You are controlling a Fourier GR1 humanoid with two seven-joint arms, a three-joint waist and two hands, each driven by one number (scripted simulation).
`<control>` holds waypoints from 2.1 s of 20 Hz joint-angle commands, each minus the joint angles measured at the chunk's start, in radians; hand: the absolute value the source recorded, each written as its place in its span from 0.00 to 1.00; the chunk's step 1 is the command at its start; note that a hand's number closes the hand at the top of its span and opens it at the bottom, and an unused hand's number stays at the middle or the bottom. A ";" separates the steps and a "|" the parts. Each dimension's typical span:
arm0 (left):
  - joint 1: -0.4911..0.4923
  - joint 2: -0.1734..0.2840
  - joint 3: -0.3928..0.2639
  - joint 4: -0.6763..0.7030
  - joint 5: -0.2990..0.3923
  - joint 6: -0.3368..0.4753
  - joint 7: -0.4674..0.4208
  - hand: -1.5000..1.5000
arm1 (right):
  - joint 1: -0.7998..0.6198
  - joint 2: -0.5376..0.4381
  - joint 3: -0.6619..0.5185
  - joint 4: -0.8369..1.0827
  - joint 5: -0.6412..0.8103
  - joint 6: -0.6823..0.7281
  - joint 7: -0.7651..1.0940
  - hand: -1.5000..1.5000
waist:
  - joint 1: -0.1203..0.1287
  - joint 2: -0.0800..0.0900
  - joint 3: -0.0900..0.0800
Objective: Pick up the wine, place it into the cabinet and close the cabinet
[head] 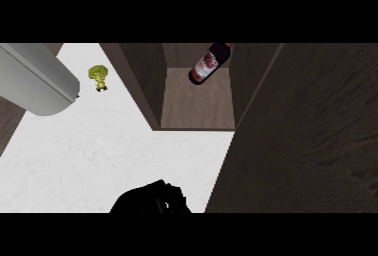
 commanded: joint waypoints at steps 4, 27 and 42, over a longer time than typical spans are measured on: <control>0.159 0.242 0.116 -0.160 0.094 -0.180 -0.046 1.00 | 0.018 0.046 0.077 -0.058 -0.136 0.049 0.007 1.00 | 0.008 0.000 -0.001; 0.521 0.602 0.769 -0.114 0.561 -0.791 -0.196 1.00 | -0.448 0.227 0.595 0.556 0.152 -0.321 -0.158 1.00 | 0.039 -0.001 -0.003; 0.548 0.634 0.938 -0.029 0.663 -0.942 -0.142 1.00 | -0.727 0.228 0.340 1.307 -0.051 -0.295 -0.538 1.00 | 0.049 0.013 -0.002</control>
